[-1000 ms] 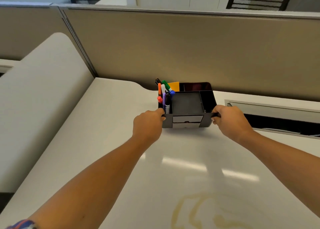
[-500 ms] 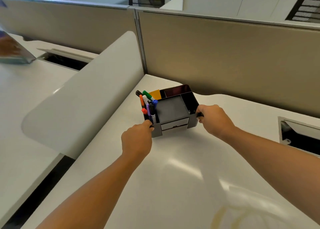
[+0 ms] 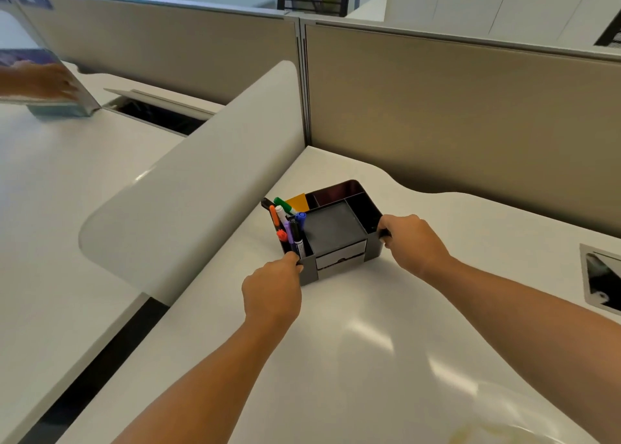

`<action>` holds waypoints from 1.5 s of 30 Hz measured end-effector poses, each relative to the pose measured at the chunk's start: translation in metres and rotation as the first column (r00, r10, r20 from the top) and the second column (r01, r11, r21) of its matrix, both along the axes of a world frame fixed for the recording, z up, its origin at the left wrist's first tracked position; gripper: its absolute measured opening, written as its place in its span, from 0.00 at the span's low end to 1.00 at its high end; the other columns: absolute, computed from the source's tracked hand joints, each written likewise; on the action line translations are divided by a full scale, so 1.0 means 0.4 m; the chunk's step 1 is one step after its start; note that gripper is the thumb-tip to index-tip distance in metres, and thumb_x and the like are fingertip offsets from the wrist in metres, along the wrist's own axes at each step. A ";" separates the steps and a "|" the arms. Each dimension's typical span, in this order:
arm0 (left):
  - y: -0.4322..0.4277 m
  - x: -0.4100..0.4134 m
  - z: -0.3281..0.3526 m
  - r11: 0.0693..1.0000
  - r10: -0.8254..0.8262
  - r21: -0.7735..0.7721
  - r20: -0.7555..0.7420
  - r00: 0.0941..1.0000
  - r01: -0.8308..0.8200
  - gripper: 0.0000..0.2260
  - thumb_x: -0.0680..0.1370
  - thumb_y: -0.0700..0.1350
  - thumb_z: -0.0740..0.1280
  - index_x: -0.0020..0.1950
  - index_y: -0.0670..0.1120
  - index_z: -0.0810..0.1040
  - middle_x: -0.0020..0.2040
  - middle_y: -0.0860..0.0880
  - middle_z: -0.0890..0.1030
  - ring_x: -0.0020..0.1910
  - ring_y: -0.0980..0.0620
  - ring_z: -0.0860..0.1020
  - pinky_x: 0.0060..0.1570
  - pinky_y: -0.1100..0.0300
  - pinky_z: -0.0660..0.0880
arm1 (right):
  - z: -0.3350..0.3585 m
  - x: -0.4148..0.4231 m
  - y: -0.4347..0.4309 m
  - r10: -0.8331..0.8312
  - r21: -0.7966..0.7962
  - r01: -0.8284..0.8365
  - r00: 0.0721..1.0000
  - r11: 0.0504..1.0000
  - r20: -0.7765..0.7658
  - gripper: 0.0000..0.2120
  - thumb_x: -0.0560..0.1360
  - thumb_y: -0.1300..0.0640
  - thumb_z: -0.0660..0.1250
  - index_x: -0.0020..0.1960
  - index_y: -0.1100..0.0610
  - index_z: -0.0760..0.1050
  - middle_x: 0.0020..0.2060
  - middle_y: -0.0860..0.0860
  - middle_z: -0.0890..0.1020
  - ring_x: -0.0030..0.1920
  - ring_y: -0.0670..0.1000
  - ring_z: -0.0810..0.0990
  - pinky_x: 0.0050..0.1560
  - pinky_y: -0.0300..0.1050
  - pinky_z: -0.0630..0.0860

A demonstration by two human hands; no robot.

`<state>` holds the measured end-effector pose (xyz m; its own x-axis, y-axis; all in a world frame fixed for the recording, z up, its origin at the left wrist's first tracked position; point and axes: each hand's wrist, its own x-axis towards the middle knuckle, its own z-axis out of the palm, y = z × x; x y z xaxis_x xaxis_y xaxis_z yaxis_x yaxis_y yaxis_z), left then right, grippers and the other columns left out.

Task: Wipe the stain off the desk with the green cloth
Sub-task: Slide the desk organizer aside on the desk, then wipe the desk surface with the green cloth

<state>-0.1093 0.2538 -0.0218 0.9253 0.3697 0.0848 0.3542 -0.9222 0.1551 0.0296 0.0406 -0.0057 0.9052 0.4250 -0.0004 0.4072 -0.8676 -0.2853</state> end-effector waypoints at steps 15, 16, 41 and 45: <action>-0.060 -0.136 -0.028 0.965 0.043 -0.261 0.250 0.967 0.024 0.22 0.77 0.52 0.66 0.71 0.51 0.70 0.52 0.51 0.85 0.38 0.54 0.82 0.38 0.68 0.71 | -0.014 -0.144 -0.075 -0.181 0.260 0.222 0.969 0.940 -0.170 0.27 0.77 0.49 0.68 0.73 0.43 0.63 0.47 0.43 0.81 0.45 0.52 0.83 0.46 0.48 0.81; -0.075 -0.169 -0.035 0.961 0.020 -0.269 0.275 0.961 0.057 0.22 0.76 0.51 0.67 0.70 0.50 0.72 0.53 0.50 0.85 0.42 0.53 0.83 0.41 0.67 0.71 | -0.016 -0.184 -0.097 -0.200 0.315 0.261 0.957 0.913 -0.212 0.25 0.77 0.49 0.68 0.71 0.42 0.65 0.47 0.42 0.81 0.43 0.49 0.83 0.45 0.46 0.80; -0.936 -0.464 -0.007 0.353 -0.907 -0.355 0.096 0.410 0.866 0.18 0.76 0.55 0.62 0.62 0.50 0.75 0.63 0.52 0.76 0.62 0.50 0.74 0.62 0.57 0.67 | 0.001 -1.015 -1.131 -0.676 0.387 0.858 0.065 -0.338 -0.734 0.10 0.76 0.64 0.70 0.57 0.60 0.79 0.51 0.55 0.83 0.52 0.56 0.83 0.51 0.49 0.79; -1.101 -0.482 0.004 0.305 -0.933 -0.387 0.061 0.354 0.870 0.19 0.76 0.56 0.60 0.65 0.52 0.73 0.66 0.55 0.74 0.64 0.53 0.71 0.63 0.59 0.65 | 0.006 -0.965 -1.312 -0.568 0.349 0.709 -0.089 -0.613 -0.818 0.05 0.75 0.68 0.68 0.51 0.64 0.77 0.43 0.56 0.81 0.48 0.56 0.82 0.44 0.45 0.79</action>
<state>-0.3021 -0.1866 -0.0203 0.6780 -0.7350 -0.0088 -0.6242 -0.5821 0.5212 -0.3563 -0.4841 -0.0033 0.2211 -0.7744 -0.5928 -0.4517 0.4574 -0.7660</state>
